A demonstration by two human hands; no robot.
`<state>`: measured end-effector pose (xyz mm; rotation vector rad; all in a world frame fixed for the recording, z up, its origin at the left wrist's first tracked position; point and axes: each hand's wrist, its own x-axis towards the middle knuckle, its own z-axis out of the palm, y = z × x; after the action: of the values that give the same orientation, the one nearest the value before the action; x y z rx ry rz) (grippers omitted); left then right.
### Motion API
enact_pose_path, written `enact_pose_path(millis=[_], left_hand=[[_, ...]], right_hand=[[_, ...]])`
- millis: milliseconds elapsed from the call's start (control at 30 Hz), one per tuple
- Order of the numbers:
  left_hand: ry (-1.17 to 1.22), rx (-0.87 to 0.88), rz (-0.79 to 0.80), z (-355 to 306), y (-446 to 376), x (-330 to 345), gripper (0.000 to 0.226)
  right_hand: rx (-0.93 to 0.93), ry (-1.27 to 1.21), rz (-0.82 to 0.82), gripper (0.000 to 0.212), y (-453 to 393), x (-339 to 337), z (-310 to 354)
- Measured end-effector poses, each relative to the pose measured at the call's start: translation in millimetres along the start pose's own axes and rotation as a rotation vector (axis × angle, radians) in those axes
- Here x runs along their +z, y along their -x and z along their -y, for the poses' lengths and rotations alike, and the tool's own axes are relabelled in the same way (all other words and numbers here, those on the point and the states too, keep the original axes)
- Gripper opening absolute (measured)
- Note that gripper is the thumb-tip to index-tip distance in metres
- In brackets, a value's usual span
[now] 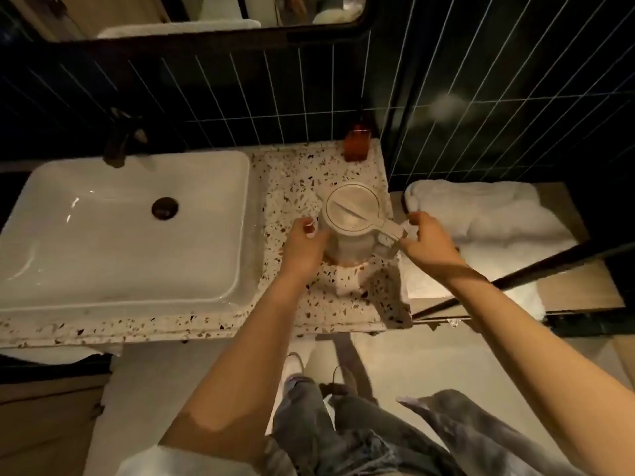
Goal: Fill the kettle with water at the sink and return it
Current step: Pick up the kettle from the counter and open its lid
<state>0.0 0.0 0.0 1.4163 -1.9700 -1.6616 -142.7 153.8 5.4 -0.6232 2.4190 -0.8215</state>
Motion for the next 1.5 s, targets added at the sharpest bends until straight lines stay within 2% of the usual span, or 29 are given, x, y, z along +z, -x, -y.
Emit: enact_pose_path(millis=[167,300,433,567,700,767,833,900,1167,1333,1433,1500], left_hand=[[0.104,-0.127,0.053,-14,-46,4,0.068],[-0.008,-0.12,0.13,-16,-77,2,0.074],[-0.062,-0.132,0.272,-16,-96,-3,0.069],[-0.018,-0.192,0.425,-9,-109,-7,0.06],[0.078,-0.242,0.508,-4,-108,-10,0.069],[0.157,-0.26,0.542,-3,-107,-9,0.059],[0.279,-0.31,0.566,-5,-105,-8,0.035],[0.349,-0.35,0.573,-5,-105,-8,0.028],[0.513,-0.397,0.509,-19,-95,-6,0.026],[0.589,-0.337,0.398,-30,-87,-16,0.019],[0.615,-0.294,0.322,-35,-78,-27,0.031],[0.647,-0.237,0.303,-37,-72,-38,0.024]], right_hand=[[0.044,-0.032,0.045,0.06,-21,10,7],[0.074,-0.106,0.151,0.061,-33,21,2],[0.154,-0.321,0.17,0.046,-37,23,-3],[0.197,-0.384,0.253,0.039,-36,23,-17],[0.204,-0.472,0.249,0.032,-33,24,-19],[0.211,-0.494,0.254,0.029,-34,24,-18],[0.215,-0.495,0.254,0.029,-34,24,-15],[0.217,-0.486,0.247,0.029,-34,25,-14],[0.162,-0.423,0.177,0.027,-35,29,-15],[0.044,-0.48,0.112,0.023,-27,19,8],[-0.022,-0.491,0.108,0.016,-18,11,29],[-0.061,-0.496,0.11,0.013,-12,8,43]])
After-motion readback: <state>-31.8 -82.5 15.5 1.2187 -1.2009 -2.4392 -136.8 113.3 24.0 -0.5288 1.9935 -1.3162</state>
